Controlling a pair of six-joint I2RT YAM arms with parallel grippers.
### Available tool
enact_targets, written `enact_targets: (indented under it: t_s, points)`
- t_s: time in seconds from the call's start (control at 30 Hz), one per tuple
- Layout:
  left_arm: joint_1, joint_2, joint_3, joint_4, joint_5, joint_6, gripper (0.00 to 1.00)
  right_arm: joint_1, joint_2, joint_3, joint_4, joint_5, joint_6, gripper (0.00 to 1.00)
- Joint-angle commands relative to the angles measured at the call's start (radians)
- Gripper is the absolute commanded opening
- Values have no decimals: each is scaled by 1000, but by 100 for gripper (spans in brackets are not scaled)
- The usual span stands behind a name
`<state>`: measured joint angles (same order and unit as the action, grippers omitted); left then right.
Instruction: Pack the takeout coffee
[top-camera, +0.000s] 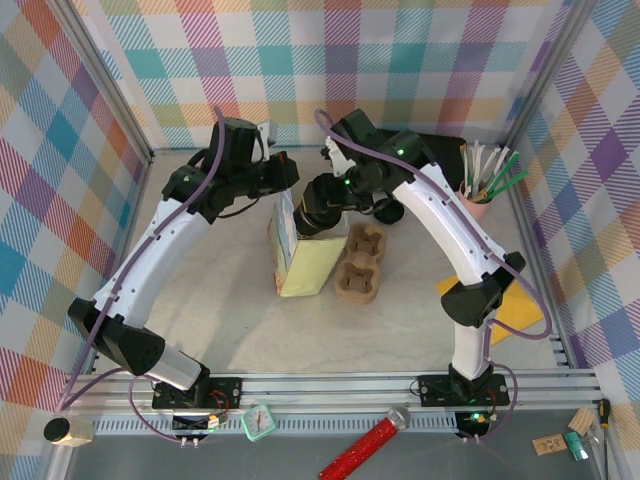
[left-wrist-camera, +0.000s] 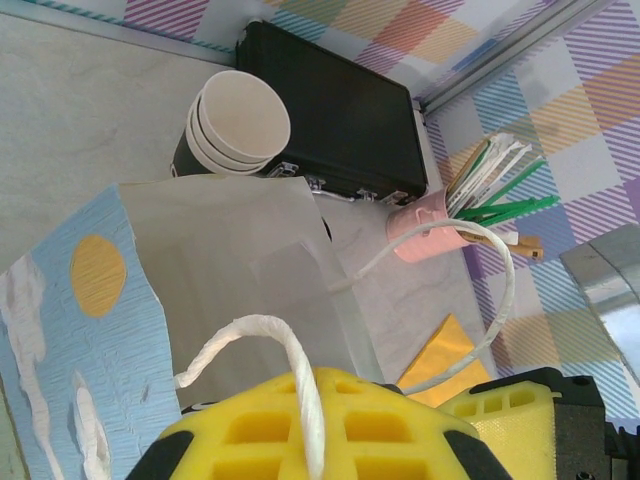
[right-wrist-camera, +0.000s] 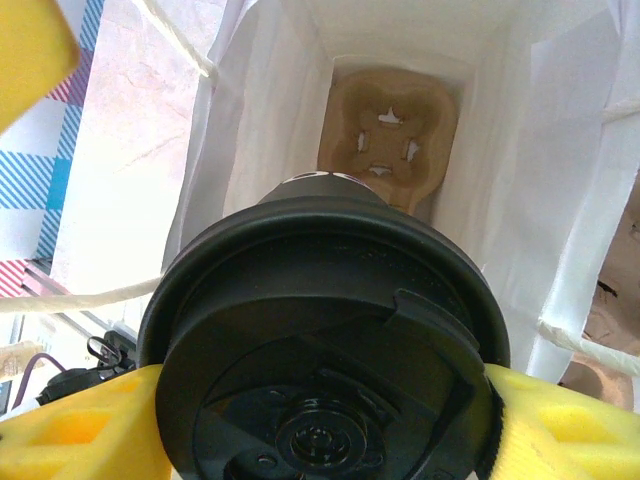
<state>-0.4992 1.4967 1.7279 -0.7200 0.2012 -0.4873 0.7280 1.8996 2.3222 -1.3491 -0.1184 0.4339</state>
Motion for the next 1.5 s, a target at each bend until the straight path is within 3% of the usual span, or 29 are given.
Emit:
enact_targets:
  t_s: [0.0, 1.47]
  points:
    - [-13, -33, -13, 37, 12, -19, 0, 7, 22, -6, -14, -30, 16, 66]
    - [-25, -110, -126, 115, 28, -22, 0, 25, 106, -44, -56, -33, 125, 66]
